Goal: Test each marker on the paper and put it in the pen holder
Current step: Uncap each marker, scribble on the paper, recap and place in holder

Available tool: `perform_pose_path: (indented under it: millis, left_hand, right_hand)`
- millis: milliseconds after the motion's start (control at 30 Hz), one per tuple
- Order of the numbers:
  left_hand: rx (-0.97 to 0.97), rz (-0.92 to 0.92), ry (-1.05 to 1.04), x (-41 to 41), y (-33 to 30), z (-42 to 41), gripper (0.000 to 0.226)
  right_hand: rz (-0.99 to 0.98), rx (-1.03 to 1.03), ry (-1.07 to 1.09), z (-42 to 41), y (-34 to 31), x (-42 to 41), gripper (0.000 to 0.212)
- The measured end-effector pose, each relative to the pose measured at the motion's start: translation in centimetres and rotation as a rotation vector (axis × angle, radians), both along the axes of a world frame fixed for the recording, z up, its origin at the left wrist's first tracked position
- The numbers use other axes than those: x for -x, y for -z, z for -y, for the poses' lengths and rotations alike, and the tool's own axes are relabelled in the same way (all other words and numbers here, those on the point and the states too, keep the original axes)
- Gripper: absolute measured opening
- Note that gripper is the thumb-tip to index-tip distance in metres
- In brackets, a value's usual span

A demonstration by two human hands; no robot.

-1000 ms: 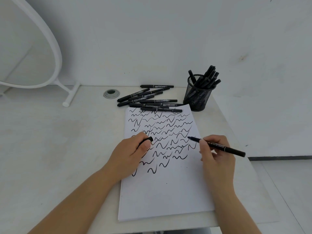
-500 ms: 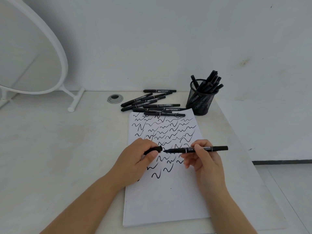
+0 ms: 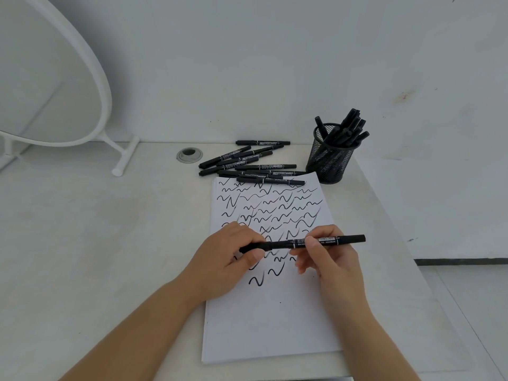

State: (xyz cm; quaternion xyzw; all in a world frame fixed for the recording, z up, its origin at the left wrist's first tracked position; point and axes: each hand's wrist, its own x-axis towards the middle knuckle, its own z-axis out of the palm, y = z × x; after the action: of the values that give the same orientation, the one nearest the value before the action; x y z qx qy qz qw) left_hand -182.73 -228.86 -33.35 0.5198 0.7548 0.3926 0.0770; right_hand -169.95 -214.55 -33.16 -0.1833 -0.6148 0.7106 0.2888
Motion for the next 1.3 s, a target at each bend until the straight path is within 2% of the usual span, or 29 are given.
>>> perform_pose_path:
  millis: [167,300,467,767,967,1067,1200,1267,1300]
  left_hand:
    - [0.028,-0.065,0.014,-0.1,0.0,-0.1,0.037]
    - [0.01,-0.076,0.015,-0.1,-0.2,0.0,0.035]
    - [0.03,-0.187,-0.007,-0.2,-0.4,-0.2,0.034]
    - [0.058,-0.079,0.045,-0.3,-0.4,0.0,0.042]
    - [0.055,-0.037,0.052,-0.4,-1.0,0.2,0.044]
    - [0.049,-0.033,0.018,-0.3,-1.8,0.0,0.039]
    - [0.085,-0.069,-0.112,0.3,-2.2,-0.2,0.025]
    - [0.17,-0.118,-0.177,0.6,-2.1,-0.3,0.019]
    - [0.209,-0.161,-0.202,0.7,-2.1,-0.4,0.018]
  right_hand:
    - [0.051,-0.132,-0.094,0.4,-0.3,0.0,0.008]
    - [0.056,-0.156,-0.089,0.4,-0.2,0.1,0.016]
    - [0.046,-0.168,-0.08,0.5,-0.1,0.1,0.018]
    - [0.049,-0.22,-0.091,0.6,-0.1,0.0,0.026]
    - [0.059,-0.188,-0.124,0.7,-0.7,0.0,0.009]
    - [0.032,-0.133,-0.158,0.0,-1.7,0.0,0.014]
    - [0.13,-0.182,0.055,-1.6,-1.8,0.2,0.025]
    - [0.173,-0.345,0.143,-2.2,-1.8,0.4,0.03]
    - [0.193,-0.496,0.188,-2.5,-1.8,0.5,0.035]
